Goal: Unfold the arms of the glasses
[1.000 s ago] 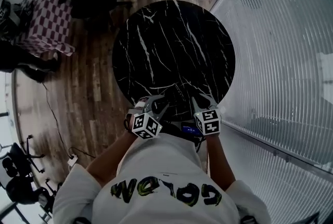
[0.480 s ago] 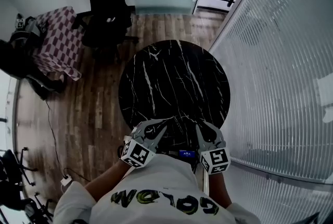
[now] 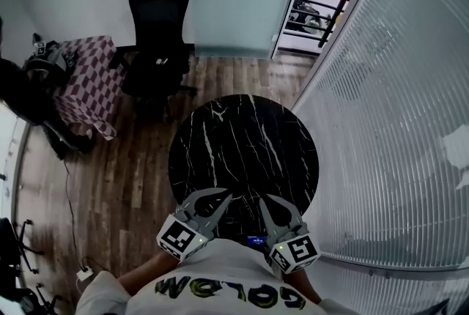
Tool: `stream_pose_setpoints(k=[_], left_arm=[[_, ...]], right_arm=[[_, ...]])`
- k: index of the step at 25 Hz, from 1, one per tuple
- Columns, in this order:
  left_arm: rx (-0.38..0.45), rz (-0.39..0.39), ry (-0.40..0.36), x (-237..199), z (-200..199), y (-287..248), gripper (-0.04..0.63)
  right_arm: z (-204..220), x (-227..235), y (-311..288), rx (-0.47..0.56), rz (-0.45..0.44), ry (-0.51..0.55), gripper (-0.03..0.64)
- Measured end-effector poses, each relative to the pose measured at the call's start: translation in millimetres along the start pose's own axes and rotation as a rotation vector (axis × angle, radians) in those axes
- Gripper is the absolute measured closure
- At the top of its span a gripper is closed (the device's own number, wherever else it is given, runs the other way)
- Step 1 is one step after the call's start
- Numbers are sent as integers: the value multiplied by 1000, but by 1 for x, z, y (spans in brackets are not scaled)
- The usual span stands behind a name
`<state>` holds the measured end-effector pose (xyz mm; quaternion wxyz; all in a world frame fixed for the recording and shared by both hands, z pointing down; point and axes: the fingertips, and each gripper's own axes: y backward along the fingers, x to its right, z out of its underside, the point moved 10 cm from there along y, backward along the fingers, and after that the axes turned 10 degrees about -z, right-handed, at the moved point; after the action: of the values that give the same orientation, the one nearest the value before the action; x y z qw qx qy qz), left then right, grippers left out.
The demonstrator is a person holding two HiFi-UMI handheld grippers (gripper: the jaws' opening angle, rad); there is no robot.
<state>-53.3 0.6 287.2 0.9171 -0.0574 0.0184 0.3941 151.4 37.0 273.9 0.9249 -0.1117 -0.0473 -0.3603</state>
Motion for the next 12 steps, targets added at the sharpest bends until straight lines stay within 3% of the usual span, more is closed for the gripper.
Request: stream_pose_setpoints(k=[3,12], left_arm=[[52,25,17,5,-17,-1,591],[48,51,55,7,-19,-7,591]], right_arm=[[-7,-5,-6,27,-25,-13,611],[-20,-9,-12,69,-42,-2,615]])
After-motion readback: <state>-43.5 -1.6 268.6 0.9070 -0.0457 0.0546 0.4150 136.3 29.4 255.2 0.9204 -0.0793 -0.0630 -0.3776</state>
